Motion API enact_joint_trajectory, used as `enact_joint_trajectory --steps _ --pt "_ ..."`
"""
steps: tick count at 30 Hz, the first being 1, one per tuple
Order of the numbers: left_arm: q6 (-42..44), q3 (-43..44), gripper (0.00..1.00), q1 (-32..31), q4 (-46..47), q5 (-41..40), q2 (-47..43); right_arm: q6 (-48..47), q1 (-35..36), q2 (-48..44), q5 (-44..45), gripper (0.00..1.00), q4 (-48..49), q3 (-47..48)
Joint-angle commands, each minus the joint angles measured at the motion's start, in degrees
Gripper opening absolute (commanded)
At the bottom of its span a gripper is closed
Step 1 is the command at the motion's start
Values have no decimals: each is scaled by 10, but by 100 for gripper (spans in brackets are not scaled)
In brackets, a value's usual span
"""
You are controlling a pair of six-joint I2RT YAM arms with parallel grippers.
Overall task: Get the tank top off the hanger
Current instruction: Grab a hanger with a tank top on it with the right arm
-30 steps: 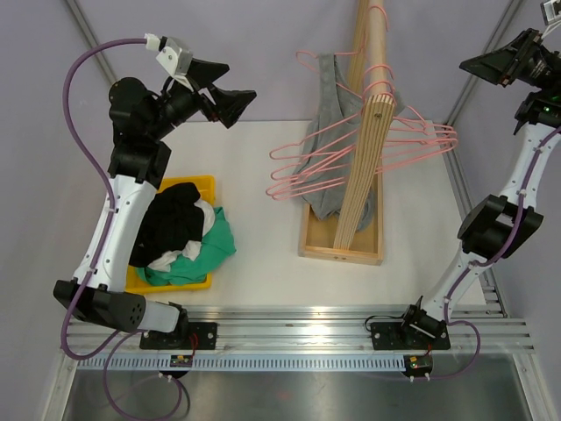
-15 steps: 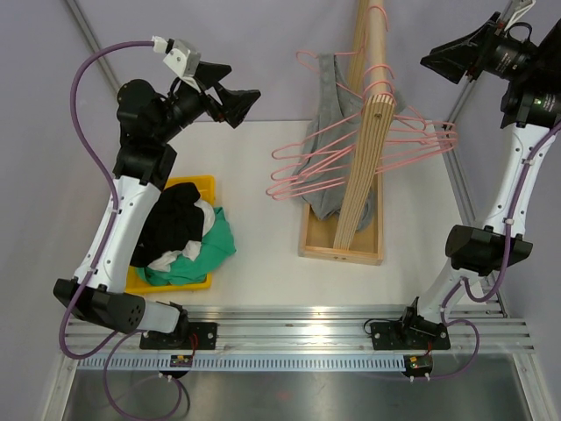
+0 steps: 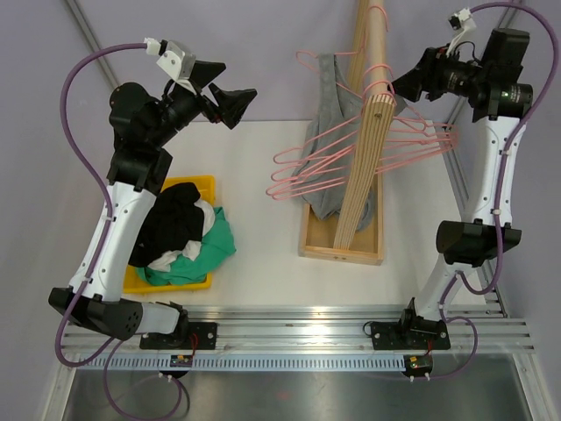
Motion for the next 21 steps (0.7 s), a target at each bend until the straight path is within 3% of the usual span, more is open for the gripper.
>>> enact_joint_trajectory --steps 1,5,13,21 --pt "15 6 99 -3 8 -14 -17 -67 29 9 77 75 -65 23" --pt "22 10 99 -3 5 -19 -18 -85 44 14 106 63 -76 20" --pt "20 15 99 -3 5 -14 -9 -116 54 -2 117 26 -86 7" --pt "19 25 99 -3 -10 -6 -2 -133 62 -21 129 10 -81 -10"
